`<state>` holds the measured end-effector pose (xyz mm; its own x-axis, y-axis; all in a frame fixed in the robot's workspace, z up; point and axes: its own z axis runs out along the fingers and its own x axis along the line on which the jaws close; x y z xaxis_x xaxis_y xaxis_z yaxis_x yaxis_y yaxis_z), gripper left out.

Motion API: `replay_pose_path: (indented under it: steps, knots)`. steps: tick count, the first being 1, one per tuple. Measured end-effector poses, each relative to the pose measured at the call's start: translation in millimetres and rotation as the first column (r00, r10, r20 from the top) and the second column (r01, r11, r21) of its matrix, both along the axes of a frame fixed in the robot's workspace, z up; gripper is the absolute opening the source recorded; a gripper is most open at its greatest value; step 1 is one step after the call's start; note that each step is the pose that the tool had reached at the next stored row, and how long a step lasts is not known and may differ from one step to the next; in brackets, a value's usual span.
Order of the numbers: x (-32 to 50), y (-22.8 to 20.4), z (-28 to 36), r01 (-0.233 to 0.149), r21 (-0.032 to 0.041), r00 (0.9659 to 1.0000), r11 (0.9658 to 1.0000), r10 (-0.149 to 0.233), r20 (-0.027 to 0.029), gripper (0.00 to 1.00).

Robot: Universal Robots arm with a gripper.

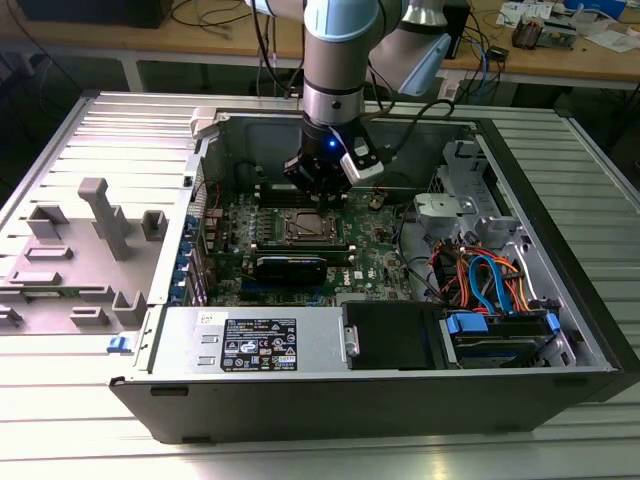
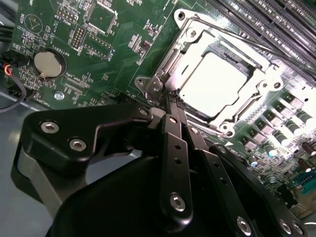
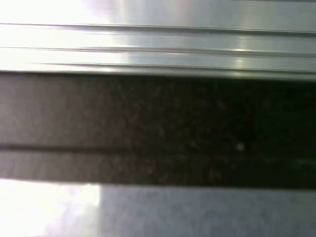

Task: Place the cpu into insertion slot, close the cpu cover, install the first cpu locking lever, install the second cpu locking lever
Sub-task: 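Install the second cpu locking lever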

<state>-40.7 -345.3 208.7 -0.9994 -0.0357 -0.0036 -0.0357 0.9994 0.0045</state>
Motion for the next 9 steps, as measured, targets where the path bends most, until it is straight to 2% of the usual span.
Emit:
replay_pose_path:
  steps: [2,9]
  knots:
    - [0.0,-2.0,0.0,0.0,0.0,1.0,1.0,0.0,0.0,0.11]
    - [0.0,-13.1,0.0,0.0,0.0001,1.0,1.0,0.0,0.0001,0.11]
